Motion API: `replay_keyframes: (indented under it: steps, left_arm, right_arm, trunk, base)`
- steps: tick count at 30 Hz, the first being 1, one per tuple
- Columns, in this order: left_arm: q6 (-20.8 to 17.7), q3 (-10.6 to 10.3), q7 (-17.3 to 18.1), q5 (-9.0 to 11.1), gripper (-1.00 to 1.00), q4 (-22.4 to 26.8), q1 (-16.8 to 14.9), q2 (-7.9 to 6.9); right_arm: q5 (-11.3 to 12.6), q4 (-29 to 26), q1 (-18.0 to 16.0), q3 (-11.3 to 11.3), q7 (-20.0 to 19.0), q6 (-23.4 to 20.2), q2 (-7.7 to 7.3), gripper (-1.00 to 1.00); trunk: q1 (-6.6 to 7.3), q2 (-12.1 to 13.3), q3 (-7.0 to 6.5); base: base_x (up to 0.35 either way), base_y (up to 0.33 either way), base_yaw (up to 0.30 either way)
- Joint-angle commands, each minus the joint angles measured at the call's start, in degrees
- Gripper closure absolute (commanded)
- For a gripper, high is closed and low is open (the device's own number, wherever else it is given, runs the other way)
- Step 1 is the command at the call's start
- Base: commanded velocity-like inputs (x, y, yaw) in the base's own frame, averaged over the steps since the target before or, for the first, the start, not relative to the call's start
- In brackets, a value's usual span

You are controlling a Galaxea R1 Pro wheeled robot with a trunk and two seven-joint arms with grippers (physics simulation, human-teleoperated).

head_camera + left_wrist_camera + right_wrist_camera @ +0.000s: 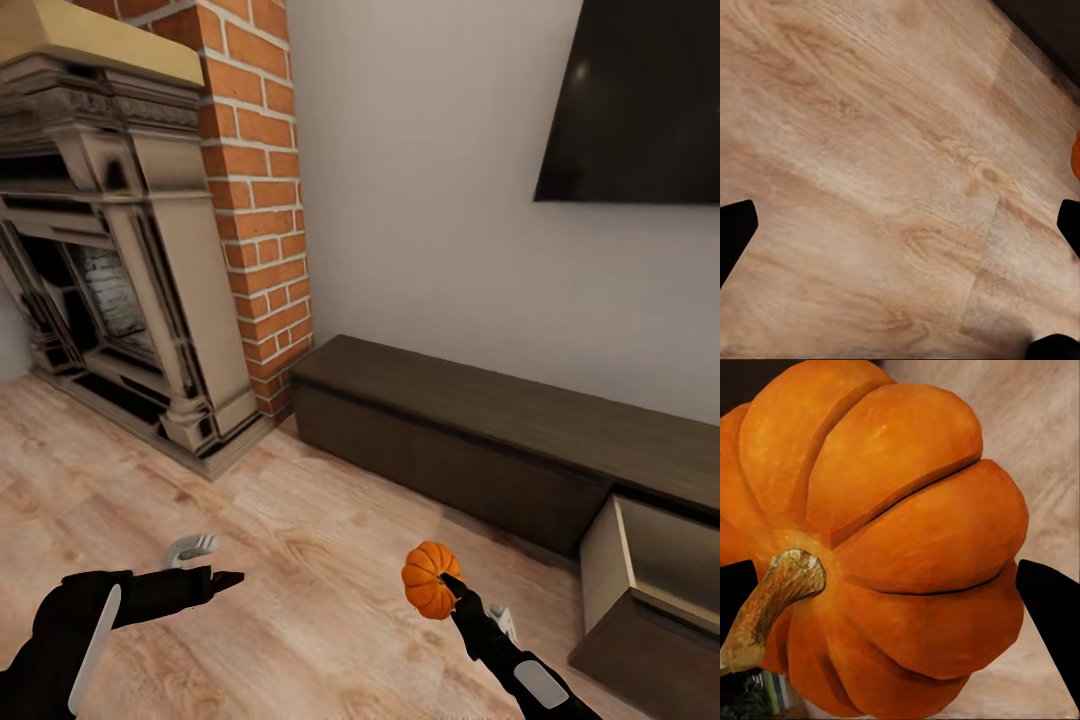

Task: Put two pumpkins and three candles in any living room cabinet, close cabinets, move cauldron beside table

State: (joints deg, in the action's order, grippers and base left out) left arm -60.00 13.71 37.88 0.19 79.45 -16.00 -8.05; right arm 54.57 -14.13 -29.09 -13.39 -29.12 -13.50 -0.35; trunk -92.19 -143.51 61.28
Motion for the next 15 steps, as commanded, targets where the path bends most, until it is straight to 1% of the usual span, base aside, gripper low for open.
replay_keyframes:
  steps: [1, 5, 9, 15]
  left_arm:
    - [0.0, 0.0, 0.0, 0.0, -1.0, 0.0, 0.0, 0.02]
    - [0.0, 0.0, 0.0, 0.0, -1.0, 0.0, 0.0, 0.05]
    - [0.0, 0.0, 0.0, 0.06, -1.0, 0.0, 0.0, 0.06]
    - [0.0, 0.0, 0.02, 0.07, -1.0, 0.0, 0.0, -0.02]
  right_arm:
    - [0.09, -0.03, 0.0, -0.07, 0.02, -0.03, 0.0, 1.0]
    - [-0.18, -0.03, 0.0, -0.06, 0.12, -0.04, 0.06, 1.0]
    - [-1.02, -0.03, 0.0, -0.06, 1.0, -0.1, 0.08, 1.0]
    - [-1.2, -0.03, 0.0, -0.06, 2.61, -0.08, 0.16, 1.0]
  trunk:
    - [0.03, 0.01, -0.16]
    - [0.13, 0.07, -0.77]
    - [0.23, 0.12, -1.34]
    - [0.39, 0.2, -2.18]
  base:
    - [-0.247, 0.0, 0.224]
    - [-0.111, 0.0, 0.209]
    - [-0.023, 0.0, 0.193]
    - [-0.003, 0.0, 0.184]
